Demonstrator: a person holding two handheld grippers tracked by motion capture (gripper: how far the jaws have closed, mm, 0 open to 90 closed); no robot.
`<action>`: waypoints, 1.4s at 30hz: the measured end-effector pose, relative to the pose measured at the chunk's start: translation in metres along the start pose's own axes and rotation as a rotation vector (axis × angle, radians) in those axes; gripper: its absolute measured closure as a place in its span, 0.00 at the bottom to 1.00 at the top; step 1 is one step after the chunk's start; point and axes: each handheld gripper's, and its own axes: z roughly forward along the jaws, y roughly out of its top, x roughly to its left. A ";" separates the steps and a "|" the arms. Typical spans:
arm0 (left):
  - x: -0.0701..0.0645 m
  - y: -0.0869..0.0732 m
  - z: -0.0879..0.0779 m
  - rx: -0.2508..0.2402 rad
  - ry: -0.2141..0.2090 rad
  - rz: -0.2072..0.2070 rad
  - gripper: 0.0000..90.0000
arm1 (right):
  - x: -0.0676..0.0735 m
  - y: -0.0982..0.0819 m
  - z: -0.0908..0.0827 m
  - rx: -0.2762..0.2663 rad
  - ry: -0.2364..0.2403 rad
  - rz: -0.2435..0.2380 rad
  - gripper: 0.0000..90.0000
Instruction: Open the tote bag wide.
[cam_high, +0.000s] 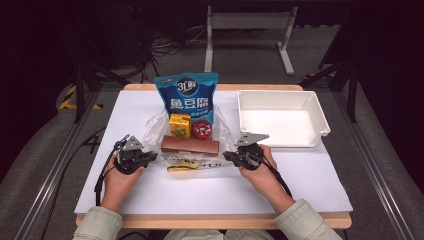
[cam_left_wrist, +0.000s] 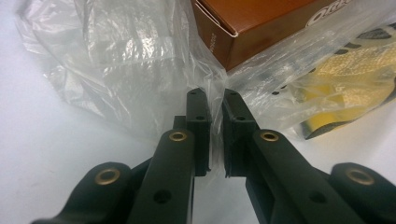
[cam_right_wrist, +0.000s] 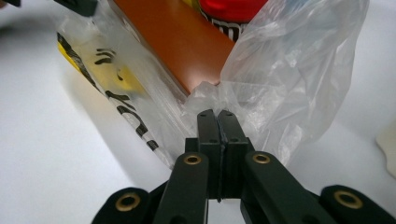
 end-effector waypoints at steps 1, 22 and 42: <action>0.000 0.000 0.001 0.002 -0.006 0.002 0.92 | -0.001 -0.001 0.001 0.009 -0.001 0.004 1.00; 0.001 0.000 0.008 0.057 0.042 -0.011 0.95 | -0.013 -0.016 0.028 0.050 -0.091 0.015 0.98; -0.001 -0.004 0.007 0.043 0.041 0.002 0.84 | -0.016 -0.004 -0.006 -0.118 -0.001 0.006 0.52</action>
